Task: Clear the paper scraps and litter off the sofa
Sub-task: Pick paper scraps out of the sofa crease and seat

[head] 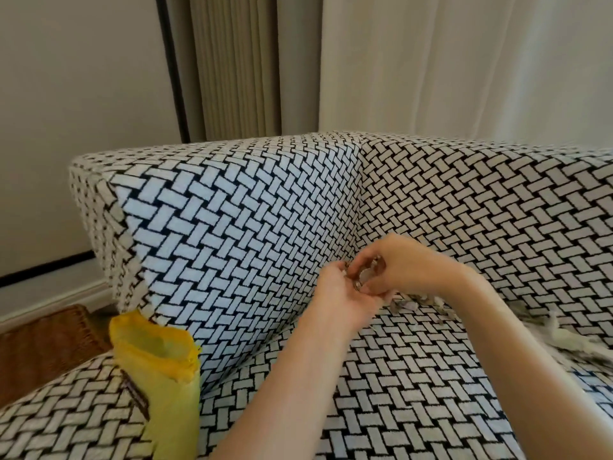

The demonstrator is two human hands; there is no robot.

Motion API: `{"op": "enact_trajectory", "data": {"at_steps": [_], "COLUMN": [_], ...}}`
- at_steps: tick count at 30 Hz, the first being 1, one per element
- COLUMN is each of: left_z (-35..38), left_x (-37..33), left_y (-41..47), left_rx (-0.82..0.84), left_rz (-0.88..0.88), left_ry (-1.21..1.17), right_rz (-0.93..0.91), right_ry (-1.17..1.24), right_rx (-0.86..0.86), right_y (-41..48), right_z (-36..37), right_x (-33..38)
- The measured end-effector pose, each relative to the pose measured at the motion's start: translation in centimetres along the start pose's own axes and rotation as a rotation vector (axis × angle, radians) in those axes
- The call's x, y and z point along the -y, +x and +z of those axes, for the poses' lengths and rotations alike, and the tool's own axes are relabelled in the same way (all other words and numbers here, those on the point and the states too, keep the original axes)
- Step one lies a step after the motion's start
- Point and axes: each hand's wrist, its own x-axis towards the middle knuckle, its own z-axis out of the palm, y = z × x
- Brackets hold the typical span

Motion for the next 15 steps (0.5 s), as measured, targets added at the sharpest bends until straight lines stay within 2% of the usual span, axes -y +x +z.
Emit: {"op": "enact_trajectory", "data": {"at_steps": [5, 11, 15], "left_z": [0.4, -0.5, -2.0], "left_x": [-1.5, -3.1, -4.8], "left_y": [-5.9, -13.7, -18.2], "left_rx": [0.015, 0.005, -0.023], "left_rz": [0.05, 0.127, 0.206], "left_ry": [-0.028, 0.052, 0.077], "right_rz": [-0.157, -0.253, -0.326], "right_ry": [-0.007, 0.094, 0.101], "right_rx": [0.011, 0.103, 0.095], "right_y": [-2.3, -4.9, -5.8], "right_z": [-0.5, 0.0, 1.5], "right_x": [4.4, 10.0, 14.3]}}
